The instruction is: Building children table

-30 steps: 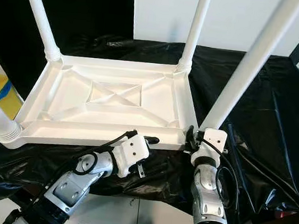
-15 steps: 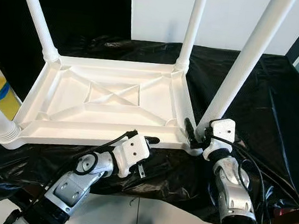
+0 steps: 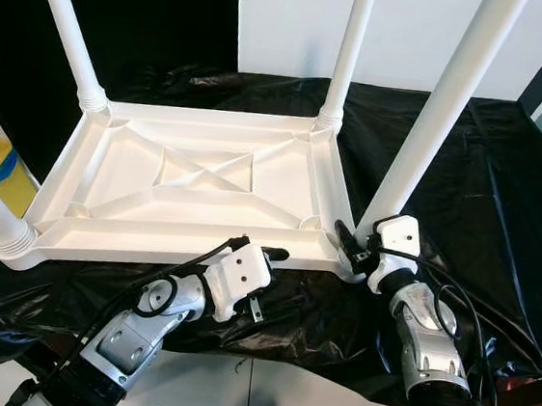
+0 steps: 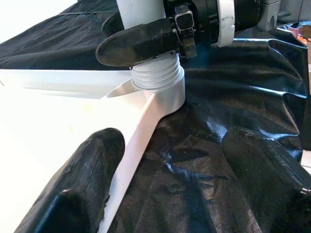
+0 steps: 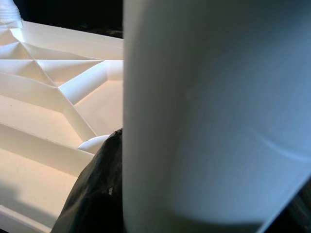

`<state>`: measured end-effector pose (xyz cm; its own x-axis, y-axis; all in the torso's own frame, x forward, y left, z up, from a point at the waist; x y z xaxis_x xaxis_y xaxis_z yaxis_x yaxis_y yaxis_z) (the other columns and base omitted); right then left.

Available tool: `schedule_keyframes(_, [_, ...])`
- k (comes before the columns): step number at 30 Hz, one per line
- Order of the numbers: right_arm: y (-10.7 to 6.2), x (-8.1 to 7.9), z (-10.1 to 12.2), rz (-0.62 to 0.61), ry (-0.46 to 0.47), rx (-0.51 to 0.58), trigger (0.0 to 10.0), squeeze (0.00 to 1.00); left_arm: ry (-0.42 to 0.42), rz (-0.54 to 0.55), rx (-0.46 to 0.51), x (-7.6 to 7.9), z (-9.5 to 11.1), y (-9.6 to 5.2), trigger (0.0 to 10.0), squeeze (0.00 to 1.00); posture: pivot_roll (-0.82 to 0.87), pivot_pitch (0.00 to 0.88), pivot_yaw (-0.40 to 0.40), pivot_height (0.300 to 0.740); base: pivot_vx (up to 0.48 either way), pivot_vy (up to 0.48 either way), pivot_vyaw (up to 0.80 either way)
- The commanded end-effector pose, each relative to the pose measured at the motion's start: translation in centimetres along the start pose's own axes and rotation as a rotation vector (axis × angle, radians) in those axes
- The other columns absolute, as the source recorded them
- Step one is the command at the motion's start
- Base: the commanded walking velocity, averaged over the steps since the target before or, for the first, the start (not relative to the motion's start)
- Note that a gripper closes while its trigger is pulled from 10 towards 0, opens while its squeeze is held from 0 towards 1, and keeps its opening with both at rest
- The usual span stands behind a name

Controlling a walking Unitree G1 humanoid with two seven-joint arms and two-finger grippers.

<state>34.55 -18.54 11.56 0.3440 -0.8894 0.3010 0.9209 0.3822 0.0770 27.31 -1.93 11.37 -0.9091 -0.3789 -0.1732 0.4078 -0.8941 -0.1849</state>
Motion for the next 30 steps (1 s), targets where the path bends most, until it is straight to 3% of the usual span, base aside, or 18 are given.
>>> schedule_keyframes(1, [-0.3,-0.6,-1.0,0.037,-0.002,-0.03,0.0,0.0,0.019,0.034,-0.001,-0.4,0.0,0.2,10.0,0.0,-0.03,0.007,-0.023,0.74,0.0,0.0,0.0])
schedule_keyframes(3, [-0.3,-0.6,-1.1,0.037,0.002,-0.033,0.0,0.0,0.02,0.033,-0.001,-0.4,0.0,0.2,10.0,0.0,-0.03,0.007,-0.023,0.74,0.0,0.0,0.0])
schedule_keyframes(4, [-0.4,-0.6,-1.2,0.032,0.007,-0.038,8.5,0.0,0.021,0.031,-0.001,-0.4,0.0,0.2,10.0,0.0,-0.03,0.008,-0.02,0.74,0.0,0.0,0.0])
schedule_keyframes(5, [-0.4,-0.6,-1.2,0.032,0.007,-0.038,8.5,0.0,0.021,0.031,-0.001,-0.4,0.0,0.2,10.0,0.0,-0.03,0.008,-0.02,0.74,0.0,0.0,0.0])
schedule_keyframes(6, [-0.4,-0.5,-1.3,0.029,0.01,-0.041,10.0,0.0,0.021,0.03,-0.001,-0.4,0.0,0.2,10.0,0.0,-0.03,0.009,-0.02,0.74,0.0,0.0,0.0])
schedule_keyframes(20, [-0.4,-0.3,-1.5,-0.101,0.057,-0.052,10.0,0.0,0.018,0.035,-0.003,-0.4,-0.1,0.2,10.0,0.0,-0.03,0.02,-0.026,0.74,0.0,0.0,0.0])
schedule_keyframes(30, [-1.0,0.7,-2.7,-0.36,0.056,-0.15,10.0,0.0,0.016,0.042,-0.003,-0.5,-0.1,0.1,10.0,0.0,-0.03,0.022,-0.029,0.74,0.0,0.0,0.0])
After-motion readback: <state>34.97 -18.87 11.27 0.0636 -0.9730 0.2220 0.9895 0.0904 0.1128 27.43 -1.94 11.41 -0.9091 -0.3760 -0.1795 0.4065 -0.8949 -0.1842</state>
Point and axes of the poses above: a point about 5 cm out from each wrist's last joint towards the gripper, its own y axis pointing out of the wrist towards the gripper, its own z axis along the axis of the wrist's last joint, x = y × z, the point moved 5 cm from there along y, pointing out of the wrist towards the gripper, and after that the axes turned 9 degrees about -y, right-handed, at the moved point
